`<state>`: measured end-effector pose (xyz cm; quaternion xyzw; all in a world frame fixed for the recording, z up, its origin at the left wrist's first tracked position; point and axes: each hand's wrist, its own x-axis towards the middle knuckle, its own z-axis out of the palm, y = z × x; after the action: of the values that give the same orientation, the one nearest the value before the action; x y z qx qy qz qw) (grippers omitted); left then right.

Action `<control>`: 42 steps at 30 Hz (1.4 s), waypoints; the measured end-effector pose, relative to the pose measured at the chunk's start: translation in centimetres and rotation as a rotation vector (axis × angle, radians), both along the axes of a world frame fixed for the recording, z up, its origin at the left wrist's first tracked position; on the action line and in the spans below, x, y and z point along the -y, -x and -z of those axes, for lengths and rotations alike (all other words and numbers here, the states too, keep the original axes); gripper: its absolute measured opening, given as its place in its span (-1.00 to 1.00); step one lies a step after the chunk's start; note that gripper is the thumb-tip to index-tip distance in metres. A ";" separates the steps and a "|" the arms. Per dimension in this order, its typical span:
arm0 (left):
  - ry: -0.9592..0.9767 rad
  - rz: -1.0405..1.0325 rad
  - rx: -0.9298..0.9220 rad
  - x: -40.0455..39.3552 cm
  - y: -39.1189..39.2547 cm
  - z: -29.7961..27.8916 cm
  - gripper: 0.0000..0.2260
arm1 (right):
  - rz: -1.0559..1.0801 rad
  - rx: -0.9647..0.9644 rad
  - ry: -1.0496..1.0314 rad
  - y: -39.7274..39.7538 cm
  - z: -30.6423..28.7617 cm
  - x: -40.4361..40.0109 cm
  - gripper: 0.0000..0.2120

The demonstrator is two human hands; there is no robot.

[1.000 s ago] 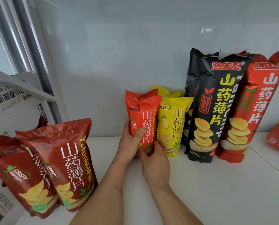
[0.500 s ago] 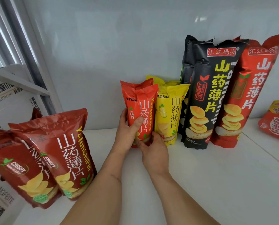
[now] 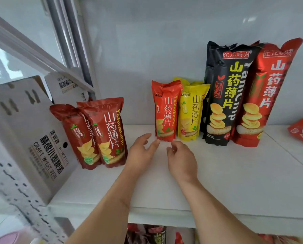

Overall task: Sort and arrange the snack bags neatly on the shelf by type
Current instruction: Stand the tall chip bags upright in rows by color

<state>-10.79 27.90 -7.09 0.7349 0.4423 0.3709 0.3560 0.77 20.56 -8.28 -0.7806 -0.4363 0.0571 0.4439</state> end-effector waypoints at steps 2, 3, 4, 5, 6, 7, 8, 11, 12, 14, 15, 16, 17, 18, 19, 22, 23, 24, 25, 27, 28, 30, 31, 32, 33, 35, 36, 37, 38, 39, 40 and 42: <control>-0.080 -0.059 -0.033 1.8 1.6 -0.1 -0.58 | -0.048 -0.020 -0.015 1.1 -0.2 0.8 -0.67; -0.119 -0.094 -0.027 2.6 2.4 -0.2 -0.63 | -0.077 -0.040 -0.026 1.7 -0.3 1.1 -0.67; -0.157 -0.135 -0.006 3.3 3.3 -0.1 -0.69 | -0.111 -0.059 -0.036 2.4 -0.5 1.3 -0.67; -0.189 -0.182 0.028 4.0 4.2 -0.1 -0.73 | -0.148 -0.075 -0.044 3.2 -0.6 1.4 -0.66; -0.213 -0.235 0.072 4.5 5.1 -0.1 -0.76 | -0.188 -0.086 -0.053 4.0 -0.8 1.5 -0.66; -0.241 -0.294 0.113 4.9 6.1 -0.1 -0.77 | -0.228 -0.102 -0.059 4.8 -0.9 1.5 -0.64; -0.281 -0.360 0.141 5.1 7.0 0.0 -0.78 | -0.270 -0.129 -0.067 5.5 -1.1 1.4 -0.62; -0.376 -0.591 0.209 4.9 9.6 -0.2 -0.76 | -0.385 -0.219 -0.072 7.7 -1.7 0.8 -0.49; -0.390 -0.653 0.238 4.6 10.3 -0.3 -0.73 | -0.412 -0.234 -0.066 8.3 -1.7 0.5 -0.43; -0.362 -0.708 0.282 3.9 11.7 -0.4 -0.61 | -0.446 -0.256 -0.058 9.5 -1.9 -0.3 -0.32; -0.313 -0.697 0.311 3.3 12.3 -0.3 -0.53 | -0.458 -0.268 -0.060 10.0 -1.9 -0.7 -0.28; -0.243 -0.667 0.344 2.6 12.9 -0.1 -0.44 | -0.470 -0.279 -0.064 10.4 -2.0 -1.0 -0.24; -0.171 -0.629 0.375 1.9 13.4 0.1 -0.34 | -0.484 -0.298 -0.067 10.8 -2.2 -1.3 -0.21; -0.109 -0.594 0.400 1.2 13.9 0.3 -0.25 | -0.503 -0.320 -0.073 11.1 -2.3 -1.7 -0.20; -0.061 -0.566 0.408 0.6 14.3 0.4 -0.18 | -0.524 -0.341 -0.080 11.3 -2.4 -2.0 -0.22; 0.025 -0.464 0.421 -1.0 14.8 0.4 -0.18 | -0.550 -0.357 -0.101 11.5 -2.2 -3.2 -0.31; 0.037 -0.423 0.437 -1.4 15.0 0.3 -0.24 | -0.548 -0.369 -0.109 11.5 -1.9 -3.7 -0.28; 0.043 -0.379 0.463 -1.7 15.1 0.3 -0.30 | -0.537 -0.381 -0.113 11.5 -1.7 -4.0 -0.26; 0.047 -0.342 0.483 -1.9 15.2 0.3 -0.34 | -0.527 -0.389 -0.121 11.5 -1.5 -4.2 -0.26; 0.059 -0.292 0.524 -1.9 15.4 0.3 -0.40 | -0.517 -0.400 -0.142 11.5 -1.0 -4.5 -0.32; 0.071 -0.282 0.546 -1.9 15.5 0.5 -0.43 | -0.495 -0.398 -0.152 11.5 -0.8 -4.7 -0.35; 0.111 -0.268 0.602 -1.8 15.8 0.6 -0.48 | -0.436 -0.412 -0.186 11.5 -0.6 -4.9 -0.40; 0.128 -0.256 0.619 -1.7 15.9 0.7 -0.49 | -0.406 -0.417 -0.208 11.4 -0.4 -5.2 -0.42; 0.141 -0.239 0.629 -1.6 16.1 0.8 -0.48 | -0.383 -0.419 -0.221 11.3 -0.3 -5.4 -0.43; 0.154 -0.222 0.636 -1.5 16.2 0.8 -0.46 | -0.365 -0.412 -0.224 11.3 -0.2 -5.6 -0.43; 0.178 -0.192 0.649 -1.4 16.4 0.8 -0.40 | -0.359 -0.413 -0.230 11.2 -0.1 -5.6 -0.43; 0.188 -0.177 0.655 -1.3 16.4 0.7 -0.39 | -0.363 -0.415 -0.232 11.2 -0.1 -5.6 -0.45; 0.198 -0.160 0.660 -1.3 16.5 0.6 -0.39 | -0.367 -0.414 -0.231 11.2 -0.1 -5.5 -0.47; 0.210 -0.140 0.665 -1.3 16.5 0.6 -0.41 | -0.362 -0.416 -0.230 11.1 0.1 -5.6 -0.49; 0.224 -0.121 0.665 -1.2 16.5 0.6 -0.42 | -0.352 -0.417 -0.238 11.0 0.2 -5.7 -0.51; 0.235 -0.102 0.661 -1.2 16.5 0.6 -0.45 | -0.337 -0.419 -0.244 11.0 0.2 -5.7 -0.53; 0.253 -0.060 0.646 -1.1 16.4 0.6 -0.54 | -0.327 -0.421 -0.235 11.0 0.2 -5.8 -0.57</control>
<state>-27.23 28.95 -7.65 0.5161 0.3706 0.5369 0.5549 -10.19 26.35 -8.47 -0.6141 -0.4582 0.2376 0.5971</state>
